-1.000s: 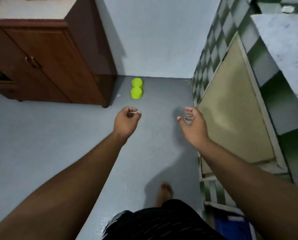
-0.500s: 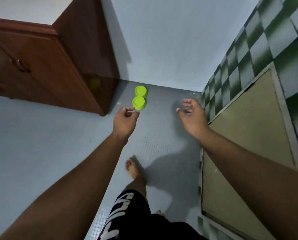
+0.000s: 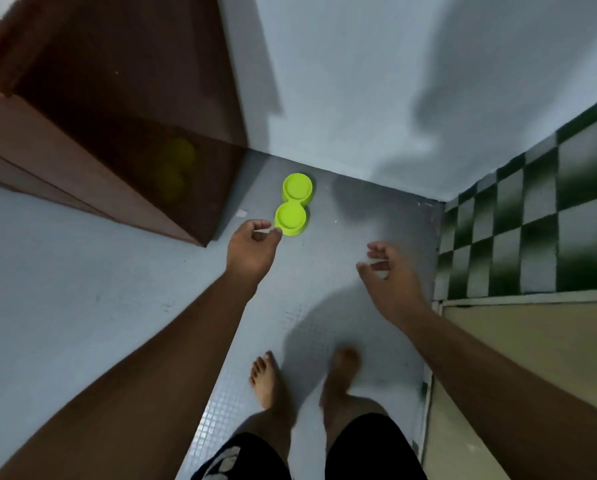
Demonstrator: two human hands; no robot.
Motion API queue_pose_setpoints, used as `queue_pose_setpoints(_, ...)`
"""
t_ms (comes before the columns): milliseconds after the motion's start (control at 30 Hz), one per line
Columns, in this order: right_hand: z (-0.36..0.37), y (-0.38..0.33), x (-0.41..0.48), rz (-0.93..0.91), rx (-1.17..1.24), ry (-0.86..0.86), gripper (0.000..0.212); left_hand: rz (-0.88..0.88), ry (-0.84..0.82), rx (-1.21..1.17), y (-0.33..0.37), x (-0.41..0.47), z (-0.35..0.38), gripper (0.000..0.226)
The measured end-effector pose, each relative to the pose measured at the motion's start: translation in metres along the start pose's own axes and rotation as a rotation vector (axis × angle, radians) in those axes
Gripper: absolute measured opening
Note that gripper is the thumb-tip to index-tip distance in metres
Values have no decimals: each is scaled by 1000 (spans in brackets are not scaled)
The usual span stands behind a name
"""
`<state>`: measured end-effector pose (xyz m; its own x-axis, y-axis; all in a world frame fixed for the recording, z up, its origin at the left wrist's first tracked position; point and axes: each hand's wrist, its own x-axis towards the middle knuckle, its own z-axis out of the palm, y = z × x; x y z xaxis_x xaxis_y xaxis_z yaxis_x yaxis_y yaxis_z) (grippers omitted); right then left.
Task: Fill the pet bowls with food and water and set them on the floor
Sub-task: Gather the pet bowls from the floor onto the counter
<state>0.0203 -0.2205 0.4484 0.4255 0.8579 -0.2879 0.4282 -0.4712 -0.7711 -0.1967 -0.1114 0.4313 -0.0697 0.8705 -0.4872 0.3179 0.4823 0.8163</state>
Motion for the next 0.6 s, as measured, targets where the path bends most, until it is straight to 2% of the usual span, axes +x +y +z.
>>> queue_pose_setpoints(200,54,60,144,40,-66,-68,29,-68,11,15,-25,134,46,30)
queue_pose_setpoints(300,100,102,226,65,-67,-67,27,-139,46,35,-63,203,77,32)
queue_pose_setpoints(400,148,140,297,94,-79,-140,28,-239,85,31,-109,266,110,31)
queue_pose_setpoints(600,245,198,434,58,-126,-228,35,-419,146,-89,-196,355,169,40)
